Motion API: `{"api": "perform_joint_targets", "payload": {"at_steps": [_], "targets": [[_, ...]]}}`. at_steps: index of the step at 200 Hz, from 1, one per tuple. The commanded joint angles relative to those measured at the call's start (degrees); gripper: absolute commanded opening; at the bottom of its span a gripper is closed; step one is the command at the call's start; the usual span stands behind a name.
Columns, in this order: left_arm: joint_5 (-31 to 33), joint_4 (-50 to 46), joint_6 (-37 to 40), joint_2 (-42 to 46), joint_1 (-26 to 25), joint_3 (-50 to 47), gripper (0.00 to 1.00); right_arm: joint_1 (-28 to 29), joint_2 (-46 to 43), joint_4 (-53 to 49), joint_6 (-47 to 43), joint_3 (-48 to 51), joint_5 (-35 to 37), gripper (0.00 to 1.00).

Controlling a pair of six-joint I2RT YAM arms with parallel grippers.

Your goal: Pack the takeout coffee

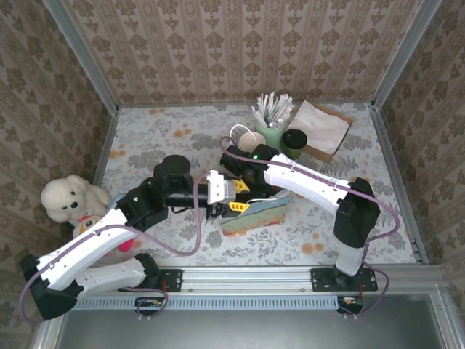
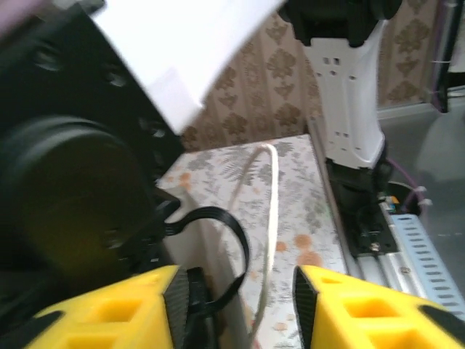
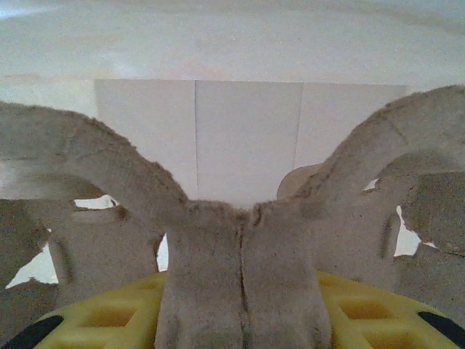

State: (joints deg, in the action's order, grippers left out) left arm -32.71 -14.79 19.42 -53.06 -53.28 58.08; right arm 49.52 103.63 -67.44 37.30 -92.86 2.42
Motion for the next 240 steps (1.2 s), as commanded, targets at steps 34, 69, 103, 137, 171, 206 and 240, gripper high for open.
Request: {"api": "perform_joint_targets", "payload": {"at_steps": [34,69,103,137,171,206,240], "targets": [[8.80,3.07,-8.70,6.04,6.75,-3.11,0.83,0.47,0.81,0.37,-1.43,0.64,-0.13,0.44],[11.04,4.74,-14.57,7.61,8.56,-4.63,1.00,0.50,0.36,0.75,-1.63,0.89,0.13,0.44],[25.84,-4.27,-28.39,5.90,11.21,-2.51,1.00,0.52,0.30,0.60,-0.43,1.05,0.27,0.44],[25.46,-19.62,-40.32,3.59,14.07,2.42,0.99,0.49,0.42,0.34,-0.12,0.85,0.31,0.44],[22.35,-28.65,-45.69,0.08,14.06,6.75,0.92,0.51,0.44,-0.16,0.18,1.09,1.33,0.44],[20.40,-32.94,-47.42,-5.05,14.02,9.38,0.81,0.62,0.23,1.34,0.96,3.42,4.26,0.44],[16.43,-30.04,-47.70,-8.06,13.99,9.78,0.73,0.73,2.23,2.66,-0.16,4.91,3.91,0.45]]}}
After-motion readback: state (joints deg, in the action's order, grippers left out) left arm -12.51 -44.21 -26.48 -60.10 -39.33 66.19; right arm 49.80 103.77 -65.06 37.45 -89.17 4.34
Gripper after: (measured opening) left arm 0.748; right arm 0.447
